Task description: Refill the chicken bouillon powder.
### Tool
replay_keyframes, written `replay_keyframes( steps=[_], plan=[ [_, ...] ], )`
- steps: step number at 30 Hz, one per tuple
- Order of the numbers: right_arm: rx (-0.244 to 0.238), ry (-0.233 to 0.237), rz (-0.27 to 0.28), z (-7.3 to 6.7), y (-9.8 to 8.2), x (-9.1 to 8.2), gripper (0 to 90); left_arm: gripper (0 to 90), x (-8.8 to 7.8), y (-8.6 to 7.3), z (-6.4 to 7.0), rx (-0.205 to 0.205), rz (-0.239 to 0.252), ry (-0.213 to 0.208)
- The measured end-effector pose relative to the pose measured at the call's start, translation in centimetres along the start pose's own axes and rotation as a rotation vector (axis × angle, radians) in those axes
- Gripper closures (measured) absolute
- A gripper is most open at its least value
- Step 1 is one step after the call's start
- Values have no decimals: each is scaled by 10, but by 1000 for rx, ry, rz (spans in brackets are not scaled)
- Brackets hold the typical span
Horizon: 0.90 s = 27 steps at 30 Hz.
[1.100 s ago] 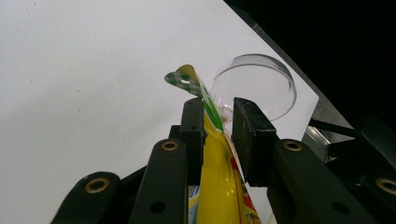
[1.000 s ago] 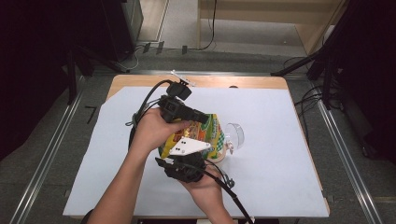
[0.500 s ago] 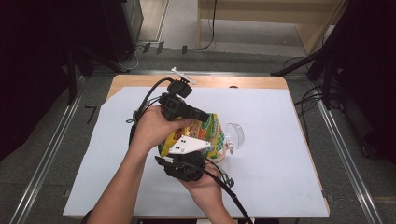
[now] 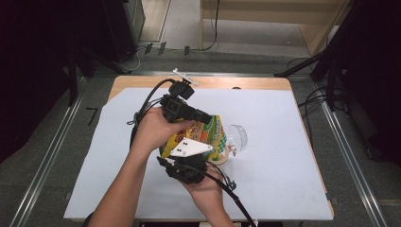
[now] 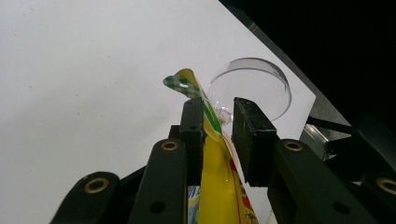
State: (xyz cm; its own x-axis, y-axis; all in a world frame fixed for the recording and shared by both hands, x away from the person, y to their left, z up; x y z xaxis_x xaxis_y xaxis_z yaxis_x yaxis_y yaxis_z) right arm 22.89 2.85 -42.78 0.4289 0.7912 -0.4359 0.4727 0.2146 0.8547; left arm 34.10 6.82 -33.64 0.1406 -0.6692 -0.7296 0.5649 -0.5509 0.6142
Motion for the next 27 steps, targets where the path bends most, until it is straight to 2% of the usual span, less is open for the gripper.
replay_keyframes(
  steps=[27],
  plan=[
    [-18, -2, -2, 1, 0, -1, 719, 746, 0, -1, -4, -16, 9, -9]
  ],
)
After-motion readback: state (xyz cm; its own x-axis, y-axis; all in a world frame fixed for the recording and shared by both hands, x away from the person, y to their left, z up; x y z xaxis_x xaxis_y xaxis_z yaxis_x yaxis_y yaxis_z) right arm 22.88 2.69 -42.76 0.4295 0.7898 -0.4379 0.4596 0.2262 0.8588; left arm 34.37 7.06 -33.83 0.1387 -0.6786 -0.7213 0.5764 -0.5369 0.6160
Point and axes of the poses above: each handheld gripper's, and its own axes: x roughly forward along the jaws, y roughly out of its top, z roughly to its right, the point moved 3 cm from there along x, roughly forward along the jaws, and after that the axes turned 8 degrees about x, right-handed, at the moved point
